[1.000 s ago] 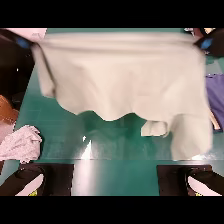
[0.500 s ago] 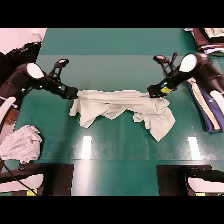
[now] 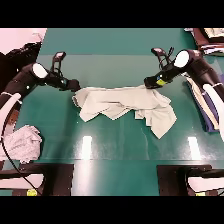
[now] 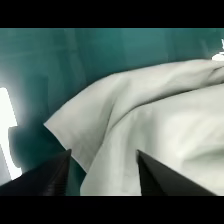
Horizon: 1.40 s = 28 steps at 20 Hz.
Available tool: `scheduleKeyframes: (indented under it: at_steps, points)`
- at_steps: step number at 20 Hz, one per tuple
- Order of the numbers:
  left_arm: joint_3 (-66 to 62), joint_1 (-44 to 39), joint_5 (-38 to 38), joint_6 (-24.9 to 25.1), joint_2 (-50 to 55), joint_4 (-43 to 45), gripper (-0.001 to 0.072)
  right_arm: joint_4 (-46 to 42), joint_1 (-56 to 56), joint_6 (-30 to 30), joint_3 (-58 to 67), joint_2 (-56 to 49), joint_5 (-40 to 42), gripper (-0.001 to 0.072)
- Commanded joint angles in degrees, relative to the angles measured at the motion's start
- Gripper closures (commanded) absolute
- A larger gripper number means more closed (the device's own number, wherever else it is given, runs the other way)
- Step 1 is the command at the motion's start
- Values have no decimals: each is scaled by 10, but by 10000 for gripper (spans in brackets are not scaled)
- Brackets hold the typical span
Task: Fold the shirts.
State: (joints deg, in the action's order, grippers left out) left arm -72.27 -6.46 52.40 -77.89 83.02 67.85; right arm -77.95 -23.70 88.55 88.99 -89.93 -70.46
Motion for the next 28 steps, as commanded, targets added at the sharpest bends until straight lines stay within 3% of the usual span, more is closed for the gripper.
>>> scheduleKeyframes:
  at_steps: [1, 4, 9, 13, 14, 15, 19, 23, 24, 26, 27, 28]
  points:
    - [-68, -1, 129, -1, -3, 12, 214, 3, 14, 0, 43, -3, -38, 275]
    - [-48, -1, 172, -3, -40, 12, 214, 3, 48, -2, 59, 24, -90, 243]
    - [122, -1, 159, -27, -119, -15, 214, 4, 112, -22, -13, 144, -111, 267]
    - [270, -1, 61, -26, -142, -111, 200, 4, 147, -22, -110, 230, -103, 267]
    - [295, -1, 33, -17, -142, -137, 124, 4, 154, -22, -134, 248, -97, 267]
    - [317, -1, 1, 2, -142, -170, 96, 4, 160, -22, -156, 264, -92, 267]
    - [356, -13, -89, 60, -142, -264, 94, 13, 179, -22, -219, 306, -89, 267]
    - [356, -73, -125, 63, -136, -265, 96, 54, 206, -22, -243, 324, -86, 267]
    - [355, -78, -121, 61, -137, -266, 180, 55, 213, -22, -243, 327, -86, 267]
    - [350, -77, -87, 59, -137, -263, 611, 54, 235, -23, -243, 331, -93, 267]
    - [342, -77, -67, 59, -137, -252, 683, 54, 250, -23, -243, 331, -104, 267]
    - [327, -77, -42, 59, -140, -234, 683, 54, 266, -28, -244, 330, -115, 267]
